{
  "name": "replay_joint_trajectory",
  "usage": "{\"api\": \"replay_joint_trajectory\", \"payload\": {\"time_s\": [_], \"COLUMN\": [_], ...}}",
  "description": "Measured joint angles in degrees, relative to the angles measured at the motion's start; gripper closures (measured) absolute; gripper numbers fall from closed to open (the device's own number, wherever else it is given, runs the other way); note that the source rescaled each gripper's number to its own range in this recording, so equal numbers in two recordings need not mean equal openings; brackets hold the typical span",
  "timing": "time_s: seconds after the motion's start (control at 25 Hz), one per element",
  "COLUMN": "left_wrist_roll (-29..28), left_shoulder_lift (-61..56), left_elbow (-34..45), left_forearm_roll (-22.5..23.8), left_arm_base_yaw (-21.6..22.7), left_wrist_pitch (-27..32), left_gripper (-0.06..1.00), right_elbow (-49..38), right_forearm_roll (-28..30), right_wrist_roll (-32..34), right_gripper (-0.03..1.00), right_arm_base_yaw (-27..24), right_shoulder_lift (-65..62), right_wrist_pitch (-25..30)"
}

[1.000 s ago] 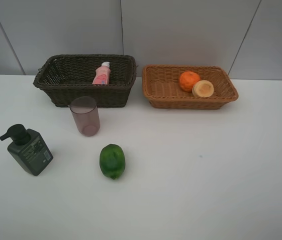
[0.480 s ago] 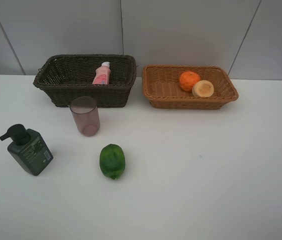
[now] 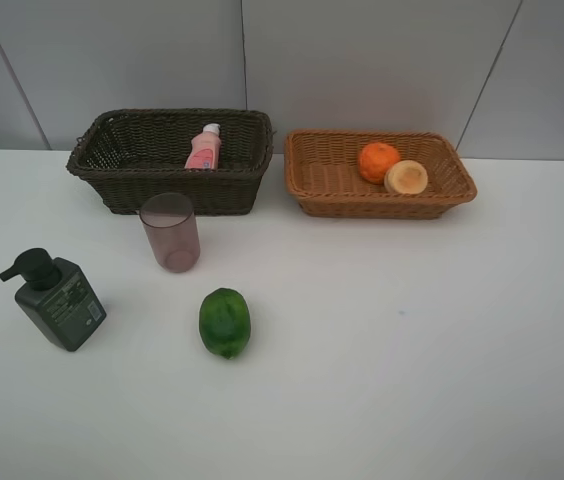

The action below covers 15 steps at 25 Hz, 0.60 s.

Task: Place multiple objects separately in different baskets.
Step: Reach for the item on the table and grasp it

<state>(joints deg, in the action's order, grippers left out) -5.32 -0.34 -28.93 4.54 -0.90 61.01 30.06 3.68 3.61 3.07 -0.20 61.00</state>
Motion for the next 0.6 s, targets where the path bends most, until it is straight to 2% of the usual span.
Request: {"api": "replay_joint_trajectory", "payload": {"time_s": [0.28, 0.6], "left_wrist_roll": [0.0, 0.0], "left_shoulder_lift": [1.3, 20.4], "left_elbow": [-0.6, -11.8], "left_forearm_roll": [-0.7, -1.7], "left_arm_base_yaw": [0.0, 0.0], "left_wrist_pitch": [0.1, 4.2], "left_gripper": [-0.06, -0.06], "right_elbow": [0.0, 0.0], "right_forearm_roll": [0.0, 0.0], "right_wrist_roll": [0.0, 0.0], "right_gripper": [0.26, 0.26], "right_arm_base_yaw": [0.0, 0.0], "right_shoulder_lift": [0.0, 0.0], "right_wrist_pitch": [0.0, -0.1]}}
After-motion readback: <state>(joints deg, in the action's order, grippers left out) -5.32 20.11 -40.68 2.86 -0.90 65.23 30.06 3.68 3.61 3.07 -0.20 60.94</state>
